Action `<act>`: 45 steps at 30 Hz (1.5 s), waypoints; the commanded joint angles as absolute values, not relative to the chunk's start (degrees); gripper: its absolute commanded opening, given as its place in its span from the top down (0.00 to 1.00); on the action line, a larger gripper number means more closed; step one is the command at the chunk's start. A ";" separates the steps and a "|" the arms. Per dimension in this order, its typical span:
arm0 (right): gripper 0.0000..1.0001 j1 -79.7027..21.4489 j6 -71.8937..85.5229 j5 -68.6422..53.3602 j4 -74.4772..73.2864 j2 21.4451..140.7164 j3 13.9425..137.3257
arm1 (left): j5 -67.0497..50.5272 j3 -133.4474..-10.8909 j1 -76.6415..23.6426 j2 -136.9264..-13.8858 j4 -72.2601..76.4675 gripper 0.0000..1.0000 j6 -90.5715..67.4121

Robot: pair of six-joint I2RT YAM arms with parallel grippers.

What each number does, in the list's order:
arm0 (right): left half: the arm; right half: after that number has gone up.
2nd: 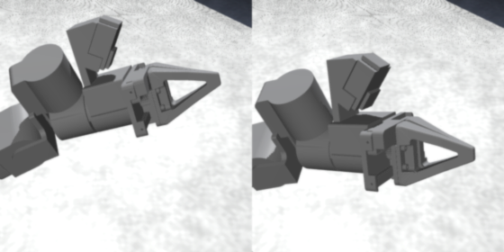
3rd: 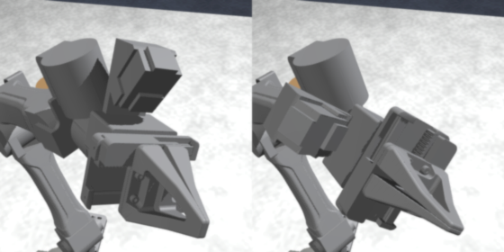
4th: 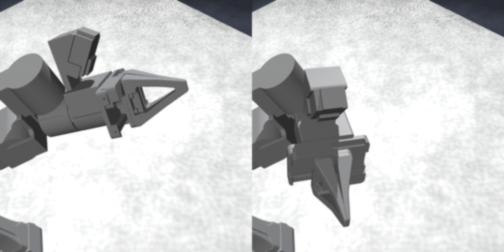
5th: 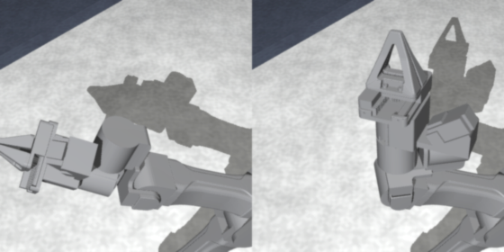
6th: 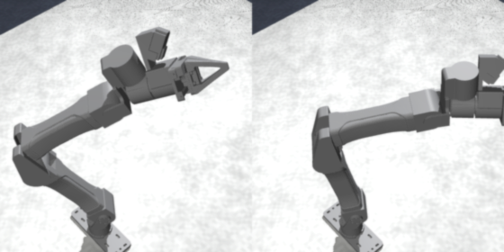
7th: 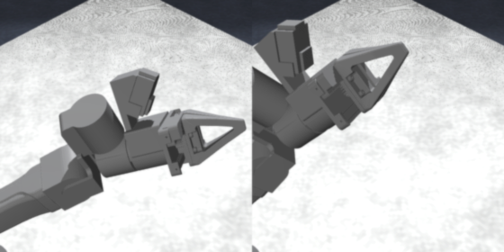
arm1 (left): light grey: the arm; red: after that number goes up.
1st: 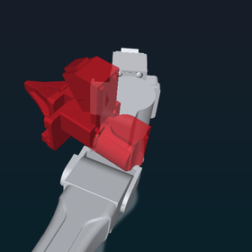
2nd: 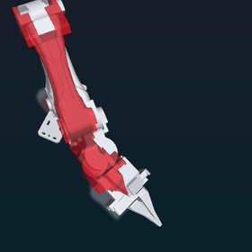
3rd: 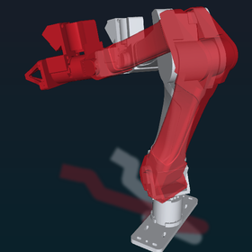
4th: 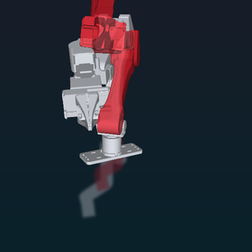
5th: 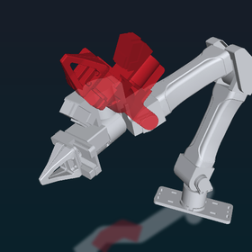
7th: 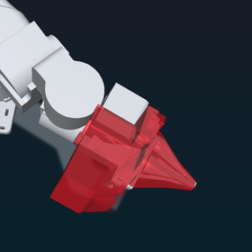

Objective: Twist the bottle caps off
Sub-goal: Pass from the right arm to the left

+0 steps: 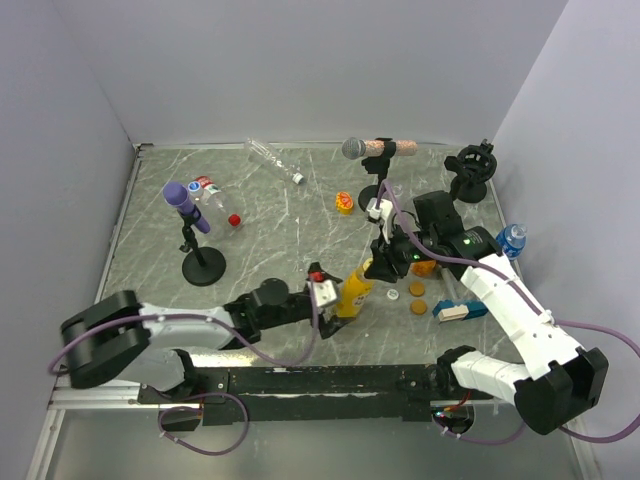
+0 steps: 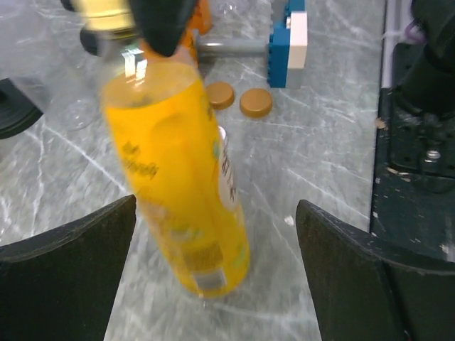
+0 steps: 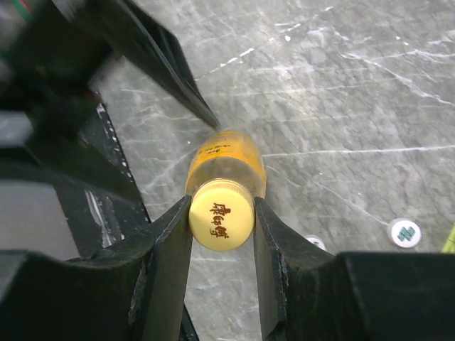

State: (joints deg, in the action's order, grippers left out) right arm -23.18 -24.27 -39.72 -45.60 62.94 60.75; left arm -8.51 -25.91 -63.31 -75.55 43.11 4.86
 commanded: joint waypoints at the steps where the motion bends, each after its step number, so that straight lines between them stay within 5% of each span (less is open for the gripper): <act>1: 1.00 -22.33 -22.24 -46.05 -42.10 61.79 63.46 | -0.20 -31.81 -66.61 -83.04 48.77 0.04 9.49; 9: 1.00 -21.18 -21.53 -47.55 -41.48 60.56 62.31 | 9.23 -35.41 -67.59 -90.96 53.27 0.01 4.49; 19: 1.00 -18.37 -19.78 -52.02 -40.78 60.03 61.61 | 6.94 -35.24 -67.85 -91.58 53.44 0.13 -2.55; 25: 1.00 -17.67 -19.86 -53.88 -41.31 59.59 61.35 | 4.22 -37.70 -67.85 -91.93 47.65 0.36 -2.81; 27: 1.00 -17.58 -20.47 -54.14 -41.83 59.50 61.35 | 3.69 -37.71 -67.85 -91.06 46.76 0.60 -2.64; 30: 1.00 -17.58 -22.58 -54.14 -43.50 58.80 61.00 | 2.82 -36.31 -67.85 -87.46 45.01 0.71 -1.85; 45: 1.00 -19.86 -60.65 -59.42 -66.36 58.62 66.26 | -15.29 -37.18 -65.83 -69.52 13.46 0.87 16.70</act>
